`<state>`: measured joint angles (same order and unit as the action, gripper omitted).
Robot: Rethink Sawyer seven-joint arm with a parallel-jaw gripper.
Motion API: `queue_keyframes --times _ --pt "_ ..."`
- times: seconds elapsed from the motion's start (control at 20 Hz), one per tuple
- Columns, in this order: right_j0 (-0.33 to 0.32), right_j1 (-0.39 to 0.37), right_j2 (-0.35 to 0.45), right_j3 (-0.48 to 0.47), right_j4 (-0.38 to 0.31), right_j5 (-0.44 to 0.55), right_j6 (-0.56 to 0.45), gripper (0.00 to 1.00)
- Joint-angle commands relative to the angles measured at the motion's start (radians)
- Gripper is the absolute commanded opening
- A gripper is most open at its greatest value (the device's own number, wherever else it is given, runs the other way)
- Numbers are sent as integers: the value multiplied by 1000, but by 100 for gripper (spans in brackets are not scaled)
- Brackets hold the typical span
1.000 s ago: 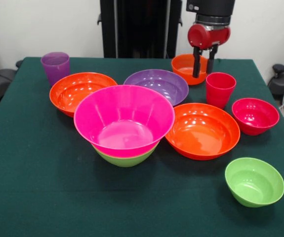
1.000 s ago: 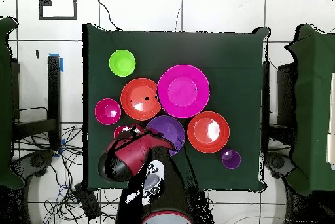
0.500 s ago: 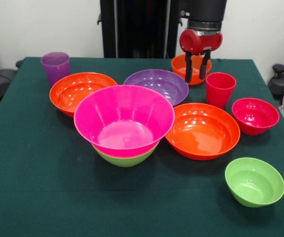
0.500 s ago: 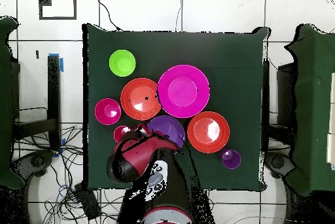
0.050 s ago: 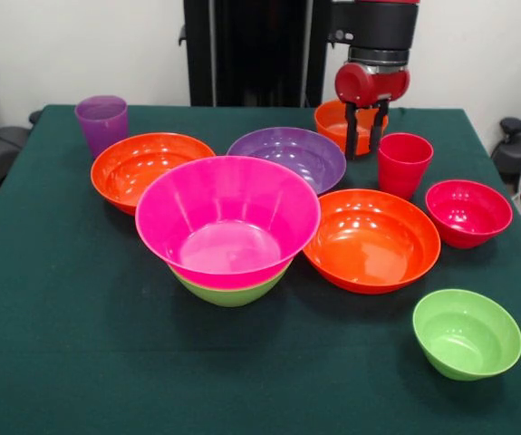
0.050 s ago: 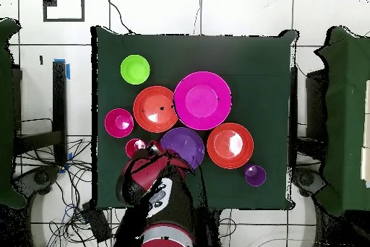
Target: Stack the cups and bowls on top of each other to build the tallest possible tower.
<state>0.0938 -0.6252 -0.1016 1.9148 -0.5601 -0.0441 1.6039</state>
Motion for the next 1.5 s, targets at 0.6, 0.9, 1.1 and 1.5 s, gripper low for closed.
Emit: queue_keyframes --times 0.6,0.9,1.1,1.5 --pt "22 -119 46 -19 108 241 75 100" --pt "35 -79 51 -51 113 268 96 100" --pt "36 -40 40 -51 101 217 123 100" --pt "49 27 36 -44 108 145 162 100"
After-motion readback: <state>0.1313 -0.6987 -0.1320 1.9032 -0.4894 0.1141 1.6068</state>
